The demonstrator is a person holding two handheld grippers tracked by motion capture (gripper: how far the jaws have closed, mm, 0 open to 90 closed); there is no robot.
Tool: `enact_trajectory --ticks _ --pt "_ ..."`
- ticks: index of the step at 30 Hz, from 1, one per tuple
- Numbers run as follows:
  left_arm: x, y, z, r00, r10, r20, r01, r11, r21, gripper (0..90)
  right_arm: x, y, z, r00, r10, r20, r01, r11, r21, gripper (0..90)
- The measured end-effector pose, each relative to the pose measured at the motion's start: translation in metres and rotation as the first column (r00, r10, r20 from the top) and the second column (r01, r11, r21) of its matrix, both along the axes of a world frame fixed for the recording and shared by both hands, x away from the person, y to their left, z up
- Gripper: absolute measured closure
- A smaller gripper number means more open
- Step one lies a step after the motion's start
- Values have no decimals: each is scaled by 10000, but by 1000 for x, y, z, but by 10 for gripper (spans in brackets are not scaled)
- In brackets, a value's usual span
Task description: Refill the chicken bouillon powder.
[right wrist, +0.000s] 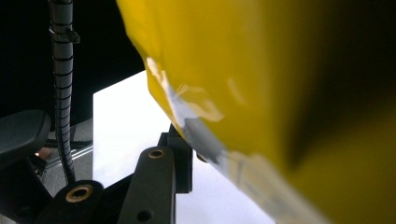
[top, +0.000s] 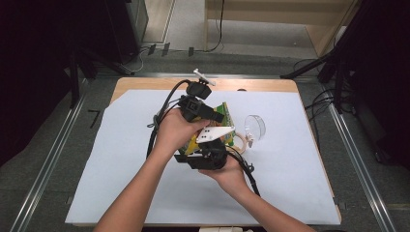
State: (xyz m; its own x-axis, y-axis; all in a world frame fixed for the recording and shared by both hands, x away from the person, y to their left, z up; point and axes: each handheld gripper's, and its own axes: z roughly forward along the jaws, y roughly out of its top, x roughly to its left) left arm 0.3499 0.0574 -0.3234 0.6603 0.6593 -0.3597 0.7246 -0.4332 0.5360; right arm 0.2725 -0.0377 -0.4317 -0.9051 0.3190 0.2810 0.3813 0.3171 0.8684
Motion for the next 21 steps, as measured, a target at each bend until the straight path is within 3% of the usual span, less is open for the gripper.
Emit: enact_trajectory --ticks 21 --pt "0 -3 2 9999 -137 42 137 9999 -41 815 -1 -2 0 10000 -61 57 60 9999 140 703"
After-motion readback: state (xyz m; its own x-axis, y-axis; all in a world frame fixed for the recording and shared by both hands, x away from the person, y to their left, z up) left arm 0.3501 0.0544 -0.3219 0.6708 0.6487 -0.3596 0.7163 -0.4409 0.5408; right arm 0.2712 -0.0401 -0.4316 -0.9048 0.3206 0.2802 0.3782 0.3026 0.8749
